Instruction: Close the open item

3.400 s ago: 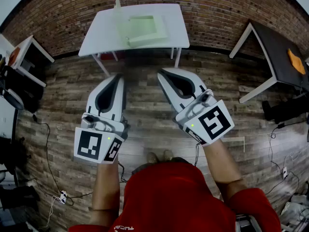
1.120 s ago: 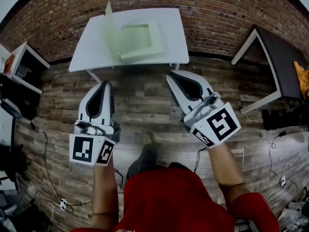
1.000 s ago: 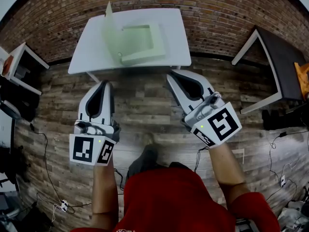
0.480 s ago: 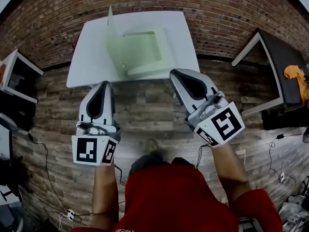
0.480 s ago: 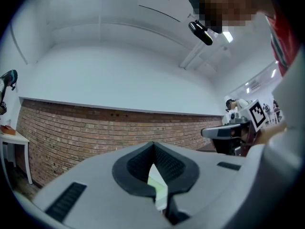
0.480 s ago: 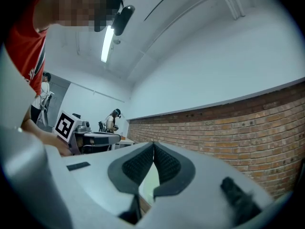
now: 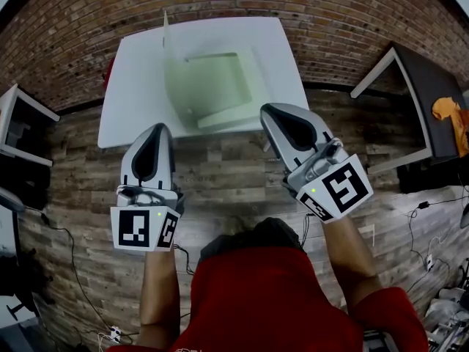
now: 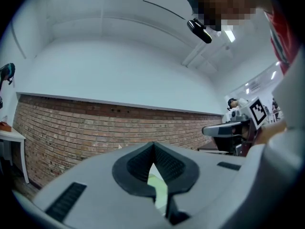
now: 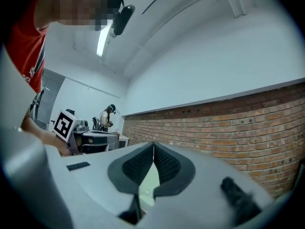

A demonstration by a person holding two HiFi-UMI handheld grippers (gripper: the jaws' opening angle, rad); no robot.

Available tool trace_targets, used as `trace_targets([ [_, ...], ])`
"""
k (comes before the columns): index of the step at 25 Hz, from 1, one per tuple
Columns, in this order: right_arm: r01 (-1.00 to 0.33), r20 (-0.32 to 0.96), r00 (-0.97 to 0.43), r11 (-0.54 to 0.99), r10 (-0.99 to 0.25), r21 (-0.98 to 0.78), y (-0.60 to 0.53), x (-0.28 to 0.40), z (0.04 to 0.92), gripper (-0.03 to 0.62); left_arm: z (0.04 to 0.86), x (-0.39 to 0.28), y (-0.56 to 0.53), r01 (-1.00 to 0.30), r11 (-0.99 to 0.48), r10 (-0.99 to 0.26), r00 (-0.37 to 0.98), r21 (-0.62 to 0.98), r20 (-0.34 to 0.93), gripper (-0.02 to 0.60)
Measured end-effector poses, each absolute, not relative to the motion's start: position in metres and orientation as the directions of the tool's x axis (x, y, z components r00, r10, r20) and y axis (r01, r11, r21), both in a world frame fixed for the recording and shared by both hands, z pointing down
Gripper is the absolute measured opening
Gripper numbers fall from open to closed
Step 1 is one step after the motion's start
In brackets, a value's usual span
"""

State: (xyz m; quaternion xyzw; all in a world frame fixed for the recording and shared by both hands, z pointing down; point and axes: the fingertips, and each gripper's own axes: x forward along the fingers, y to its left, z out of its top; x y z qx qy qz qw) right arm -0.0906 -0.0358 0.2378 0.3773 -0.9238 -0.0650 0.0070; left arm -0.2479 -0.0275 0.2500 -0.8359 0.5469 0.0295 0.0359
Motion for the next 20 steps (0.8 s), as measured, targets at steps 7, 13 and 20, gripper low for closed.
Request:
trace_targets([
  [7,-0.707,-0.006,-0.701,0.694,-0.713,0.136,-0.064,-0.083,0.248,0.031,0.264,-0.249,-0.052,-0.923,-0.385,-0.921,0.386,-0.022,-0.058,0.011],
  [13,-0.692,0.017,-0.714,0.709,-0.7,0.137,-0.087,-0.078,0.259,0.032,0.276,-0.248,-0.071,-0.936,-0.351,-0.936,0.352,-0.028,-0.017,0.012],
  [20,-0.661,0.061,-0.738,0.738,-0.673,0.137,-0.121,-0.071,0.277,0.032,0.291,-0.25,-0.093,-0.956,-0.293,-0.956,0.293,-0.023,0.025,0.012],
])
